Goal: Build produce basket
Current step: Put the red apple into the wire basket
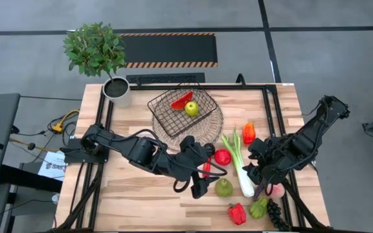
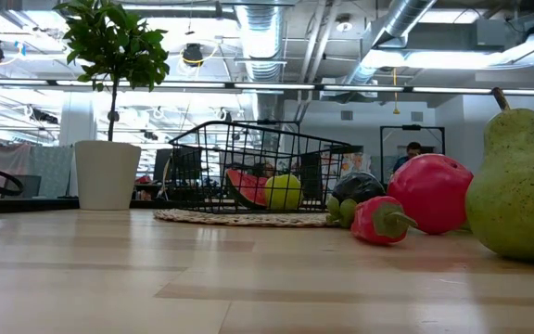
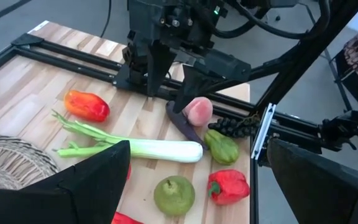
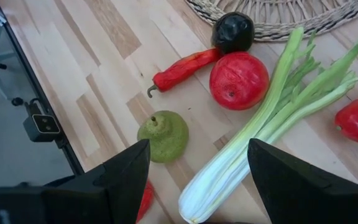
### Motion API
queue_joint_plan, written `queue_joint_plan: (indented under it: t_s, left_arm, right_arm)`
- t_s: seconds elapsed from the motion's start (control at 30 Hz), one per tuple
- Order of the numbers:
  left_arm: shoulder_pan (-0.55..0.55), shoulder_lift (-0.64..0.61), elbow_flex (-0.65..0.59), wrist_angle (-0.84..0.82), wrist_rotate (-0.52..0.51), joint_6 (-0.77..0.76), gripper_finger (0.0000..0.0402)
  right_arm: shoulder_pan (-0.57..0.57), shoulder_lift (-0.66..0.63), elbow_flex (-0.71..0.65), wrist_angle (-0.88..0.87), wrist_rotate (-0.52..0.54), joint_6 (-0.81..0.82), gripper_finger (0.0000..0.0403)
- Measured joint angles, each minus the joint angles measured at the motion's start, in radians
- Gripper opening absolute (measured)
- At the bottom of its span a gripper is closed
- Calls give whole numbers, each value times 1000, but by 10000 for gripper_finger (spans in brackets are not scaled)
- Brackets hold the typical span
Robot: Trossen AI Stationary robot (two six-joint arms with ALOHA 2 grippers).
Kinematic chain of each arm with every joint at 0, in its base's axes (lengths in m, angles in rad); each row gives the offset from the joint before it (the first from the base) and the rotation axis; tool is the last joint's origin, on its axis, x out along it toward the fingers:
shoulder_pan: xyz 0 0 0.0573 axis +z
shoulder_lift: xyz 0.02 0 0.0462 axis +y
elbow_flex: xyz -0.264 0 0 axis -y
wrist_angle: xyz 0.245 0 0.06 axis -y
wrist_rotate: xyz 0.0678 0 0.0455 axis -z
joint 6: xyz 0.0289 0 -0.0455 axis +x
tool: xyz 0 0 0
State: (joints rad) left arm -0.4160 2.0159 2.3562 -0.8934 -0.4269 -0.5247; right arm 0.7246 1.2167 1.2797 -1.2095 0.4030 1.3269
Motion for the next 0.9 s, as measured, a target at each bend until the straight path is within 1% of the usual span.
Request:
queue_joint_plan:
  t_s: [0.13,0.27,0.4,0.53,0.63,0.9]
  left_arm:
    - [1,0,0,36,1,7,363]
    - [1,0,0,69,14,31,363]
    - [5,0,0,103,40,42,363]
    - [9,0,0,159,64,45,363]
    - [10,-1,0,211,99,82,363]
    - [10,-3,0,230,170,98,363]
  right_arm:
    - [0,0,0,-1,0,-4,291]
    - [0,0,0,0,39,-21,291]
    - [0,0,0,-1,50,-27,291]
    - [0,0,0,22,70,-75,291]
    - [-1,0,0,49,94,-111,291]
    - [-63,0,0,93,100,-115,291]
